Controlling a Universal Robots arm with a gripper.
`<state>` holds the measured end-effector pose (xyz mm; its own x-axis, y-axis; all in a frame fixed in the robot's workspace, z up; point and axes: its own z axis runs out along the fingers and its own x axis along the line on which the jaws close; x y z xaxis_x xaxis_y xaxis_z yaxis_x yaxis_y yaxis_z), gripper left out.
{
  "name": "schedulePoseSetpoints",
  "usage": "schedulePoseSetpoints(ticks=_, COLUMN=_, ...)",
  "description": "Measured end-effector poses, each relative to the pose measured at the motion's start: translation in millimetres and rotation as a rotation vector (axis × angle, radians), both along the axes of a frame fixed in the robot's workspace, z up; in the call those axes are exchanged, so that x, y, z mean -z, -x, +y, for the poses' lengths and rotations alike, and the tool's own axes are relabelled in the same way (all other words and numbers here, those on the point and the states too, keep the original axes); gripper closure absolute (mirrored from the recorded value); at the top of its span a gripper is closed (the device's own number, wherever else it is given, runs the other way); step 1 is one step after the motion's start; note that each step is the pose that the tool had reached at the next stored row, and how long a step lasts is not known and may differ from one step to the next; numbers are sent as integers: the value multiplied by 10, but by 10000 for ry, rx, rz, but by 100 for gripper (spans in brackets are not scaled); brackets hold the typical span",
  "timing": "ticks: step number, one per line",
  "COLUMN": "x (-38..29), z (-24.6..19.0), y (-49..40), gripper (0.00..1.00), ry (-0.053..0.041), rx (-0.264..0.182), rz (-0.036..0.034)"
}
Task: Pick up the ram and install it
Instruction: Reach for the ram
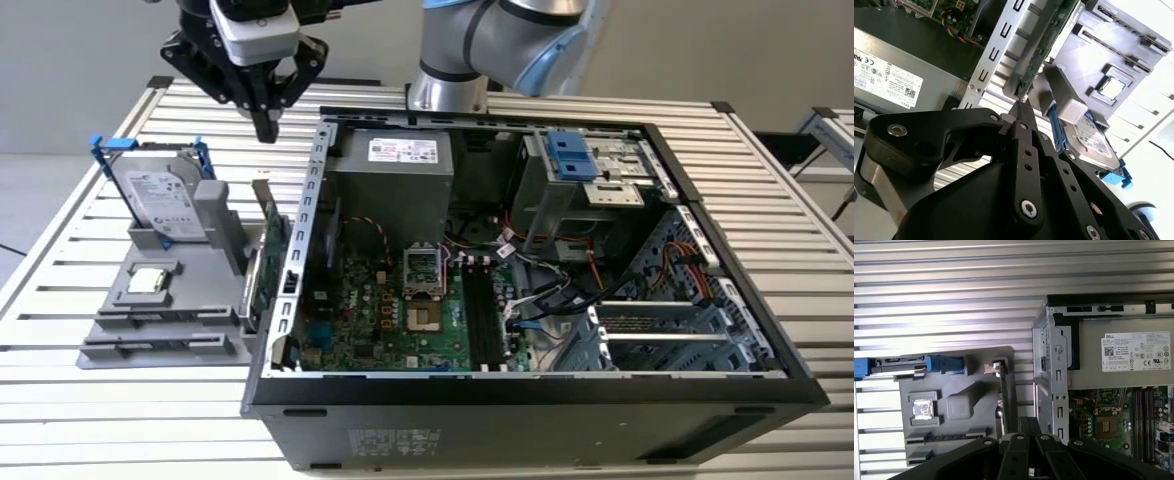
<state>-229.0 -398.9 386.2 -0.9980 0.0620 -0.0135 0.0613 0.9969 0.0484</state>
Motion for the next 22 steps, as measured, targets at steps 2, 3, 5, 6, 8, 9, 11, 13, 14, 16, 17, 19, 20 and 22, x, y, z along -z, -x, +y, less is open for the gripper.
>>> schedulePoseSetpoints(ticks=2, x=3, z=0, y=17, gripper=100, ry=0, rx=-2, rz=0)
schedulePoseSetpoints(ticks=3, x=5, z=0, y=26, gripper=100, ry=0, rx=-4, rz=0)
schedulePoseSetpoints(ticks=5, x=8, z=0, y=45, gripper=100, ry=1, rx=-6, rz=1)
schedulePoseSetpoints(ticks=6, x=10, z=0, y=55, gripper=100, ry=0, rx=-7, rz=0)
schedulePoseSetpoints(ticks=8, x=13, z=0, y=75, gripper=100, ry=0, rx=-9, rz=1)
schedulePoseSetpoints(ticks=9, x=14, z=0, y=85, gripper=100, ry=1, rx=-10, rz=1)
schedulePoseSetpoints(ticks=11, x=17, z=0, y=103, gripper=100, ry=0, rx=-12, rz=1)
schedulePoseSetpoints(ticks=13, x=20, z=0, y=122, gripper=100, ry=0, rx=-14, rz=2)
schedulePoseSetpoints(ticks=14, x=22, z=0, y=132, gripper=100, ry=0, rx=-16, rz=1)
schedulePoseSetpoints(ticks=16, x=24, z=0, y=150, gripper=100, ry=0, rx=-18, rz=2)
schedulePoseSetpoints(ticks=17, x=25, z=0, y=159, gripper=100, ry=0, rx=-19, rz=2)
schedulePoseSetpoints(ticks=19, x=28, z=0, y=176, gripper=100, ry=0, rx=-21, rz=2)
schedulePoseSetpoints(ticks=20, x=30, z=0, y=186, gripper=100, ry=0, rx=-22, rz=2)
schedulePoseSetpoints(ticks=22, x=32, z=0, y=202, gripper=100, ry=0, rx=-25, rz=2)
